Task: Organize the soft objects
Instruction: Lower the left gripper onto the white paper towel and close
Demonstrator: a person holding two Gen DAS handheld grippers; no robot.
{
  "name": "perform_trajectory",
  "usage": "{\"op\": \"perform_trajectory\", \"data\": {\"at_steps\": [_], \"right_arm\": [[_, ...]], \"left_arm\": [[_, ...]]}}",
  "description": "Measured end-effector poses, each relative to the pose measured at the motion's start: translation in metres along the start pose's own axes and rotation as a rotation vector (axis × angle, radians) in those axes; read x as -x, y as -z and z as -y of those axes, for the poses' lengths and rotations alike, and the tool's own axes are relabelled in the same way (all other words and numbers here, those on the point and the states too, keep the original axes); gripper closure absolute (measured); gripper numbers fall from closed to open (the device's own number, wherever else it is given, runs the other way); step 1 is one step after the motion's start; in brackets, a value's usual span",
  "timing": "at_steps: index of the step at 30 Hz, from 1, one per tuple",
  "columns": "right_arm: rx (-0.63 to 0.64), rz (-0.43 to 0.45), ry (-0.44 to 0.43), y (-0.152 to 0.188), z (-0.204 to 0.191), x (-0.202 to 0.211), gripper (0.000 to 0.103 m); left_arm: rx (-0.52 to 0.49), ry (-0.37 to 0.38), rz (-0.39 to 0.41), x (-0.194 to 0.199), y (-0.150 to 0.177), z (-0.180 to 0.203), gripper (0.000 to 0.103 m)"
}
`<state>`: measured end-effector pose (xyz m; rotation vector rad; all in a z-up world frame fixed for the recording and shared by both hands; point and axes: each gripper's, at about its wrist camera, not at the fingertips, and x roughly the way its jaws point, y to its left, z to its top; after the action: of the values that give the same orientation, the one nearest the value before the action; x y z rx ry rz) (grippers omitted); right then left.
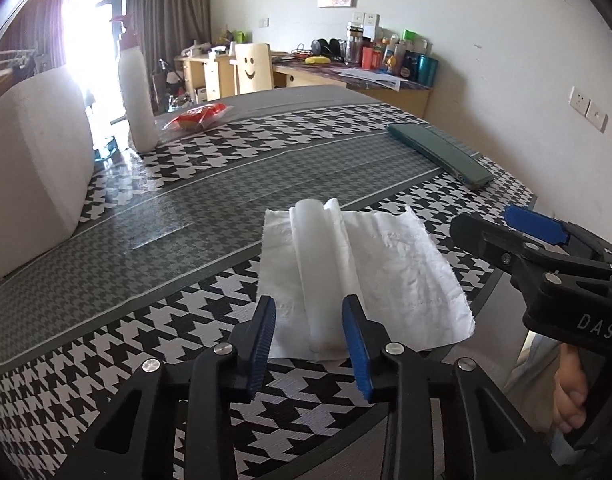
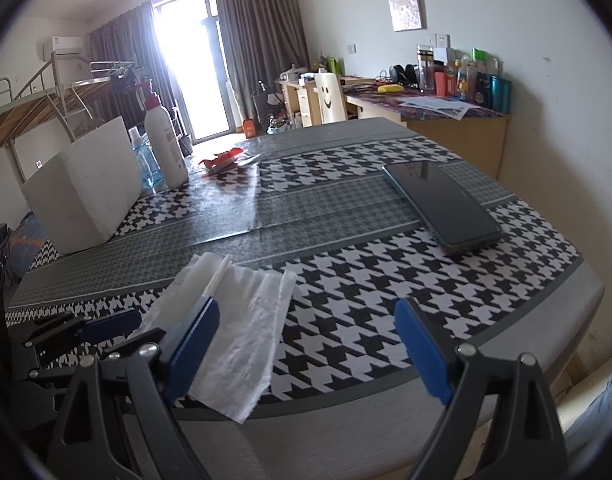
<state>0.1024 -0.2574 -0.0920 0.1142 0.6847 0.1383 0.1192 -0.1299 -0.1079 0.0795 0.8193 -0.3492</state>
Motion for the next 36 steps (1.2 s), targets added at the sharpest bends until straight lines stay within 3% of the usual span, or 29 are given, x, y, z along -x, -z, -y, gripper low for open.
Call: {"op": "perform_trajectory", "data": {"at_steps": [13,15,20,30,36], "right_arm": [[-0.004,-0.005,-0.003,0.001,0.003,0.0,0.011],[-0.007,-0.004,-0.006,0.001,0.003,0.0,0.011],[-0.009,-0.002,-0.006,0.001,0.005,0.002,0.011],[0.003,-0.001,-0.018,0.001,-0.001,0.003,0.011],[0.022,-0.028,-0.069,0.002,-0.015,-0.003,0.011]], "left_arm": [[-0.036,0.004,-0.019,-0.007,0.0,0.009,0.072],[-0.035,0.008,-0.02,-0.008,-0.001,0.009,0.084],[-0.028,0.028,-0.018,-0.007,-0.001,0.008,0.087],[-0.001,0.042,0.049,0.016,-0.003,-0.003,0.087],[0.018,0.034,0.057,0.021,-0.001,-0.013,0.087]]}}
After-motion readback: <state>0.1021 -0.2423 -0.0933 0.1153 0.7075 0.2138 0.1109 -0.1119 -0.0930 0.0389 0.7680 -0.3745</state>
